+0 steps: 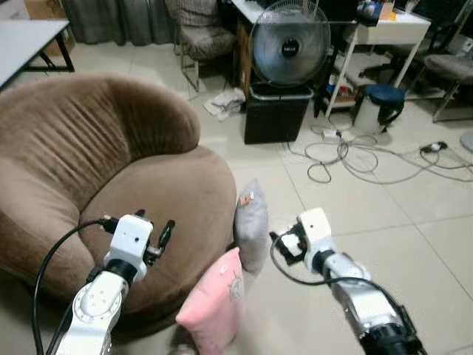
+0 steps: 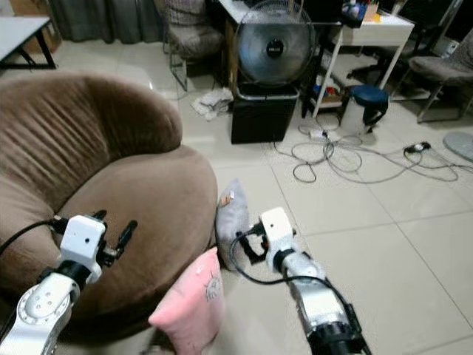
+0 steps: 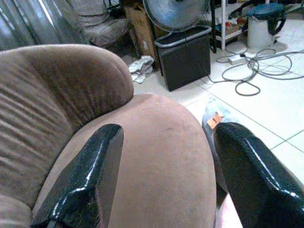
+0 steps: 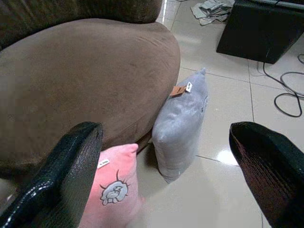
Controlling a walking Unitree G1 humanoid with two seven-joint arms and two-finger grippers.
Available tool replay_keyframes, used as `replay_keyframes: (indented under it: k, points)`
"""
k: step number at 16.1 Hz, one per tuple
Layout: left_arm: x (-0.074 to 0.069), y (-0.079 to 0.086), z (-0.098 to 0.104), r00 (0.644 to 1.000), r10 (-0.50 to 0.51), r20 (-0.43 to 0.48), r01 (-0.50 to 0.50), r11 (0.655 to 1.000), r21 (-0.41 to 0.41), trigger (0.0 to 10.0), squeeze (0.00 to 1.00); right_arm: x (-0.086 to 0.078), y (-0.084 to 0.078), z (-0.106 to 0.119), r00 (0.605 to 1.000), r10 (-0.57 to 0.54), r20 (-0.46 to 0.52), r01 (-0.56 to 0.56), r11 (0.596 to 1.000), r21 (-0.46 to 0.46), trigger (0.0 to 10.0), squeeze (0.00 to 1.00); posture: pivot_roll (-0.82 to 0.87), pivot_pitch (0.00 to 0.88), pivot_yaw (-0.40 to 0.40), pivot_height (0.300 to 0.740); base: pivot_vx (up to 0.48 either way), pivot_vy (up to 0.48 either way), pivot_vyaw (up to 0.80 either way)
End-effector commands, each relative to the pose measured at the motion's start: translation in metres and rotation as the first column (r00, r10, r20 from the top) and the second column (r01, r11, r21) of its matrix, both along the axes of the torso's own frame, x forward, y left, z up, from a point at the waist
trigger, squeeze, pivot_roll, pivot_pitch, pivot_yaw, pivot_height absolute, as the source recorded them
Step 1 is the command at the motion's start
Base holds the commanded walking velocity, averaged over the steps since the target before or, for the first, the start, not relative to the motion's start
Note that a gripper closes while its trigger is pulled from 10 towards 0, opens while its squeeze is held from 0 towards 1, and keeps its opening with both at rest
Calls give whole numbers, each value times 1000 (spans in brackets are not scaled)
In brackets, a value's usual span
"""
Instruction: Move the pillow to the sofa from floor
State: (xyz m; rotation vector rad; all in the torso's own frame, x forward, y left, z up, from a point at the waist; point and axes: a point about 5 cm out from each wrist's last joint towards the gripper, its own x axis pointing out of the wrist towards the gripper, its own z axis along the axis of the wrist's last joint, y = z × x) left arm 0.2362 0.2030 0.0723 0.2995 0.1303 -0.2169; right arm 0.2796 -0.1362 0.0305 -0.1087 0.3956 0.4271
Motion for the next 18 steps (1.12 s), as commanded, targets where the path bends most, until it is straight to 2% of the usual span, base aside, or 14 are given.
replay_keyframes:
  k: [1,6,12,16,18]
  points:
    - [0,-4,-5,1000,-12,-21,12,1000,1,10000,0,-3,-5,0,1000,-7,-9,7,1000,-1,10000,0,167,0,-43,656,0,0,0]
    - [-1,-7,-8,999,-24,-27,24,1000,17,10000,0,-14,-16,-3,999,4,-33,-5,1000,-22,10000,0,157,0,-55,603,0,0,0]
    - [10,-26,-10,993,-106,-52,107,994,11,10000,0,-22,-26,-5,997,-51,-51,49,998,-41,10000,0,92,0,-27,603,0,0,0]
    - [11,-25,-13,993,-106,-58,108,994,29,10000,0,-27,-26,-8,995,-83,-61,81,996,-39,10000,0,77,0,-6,603,0,0,0]
    - [12,-28,-10,993,-110,-38,110,994,13,10000,0,-29,-29,-10,993,-100,-55,97,994,-45,10000,0,75,0,8,603,0,0,0]
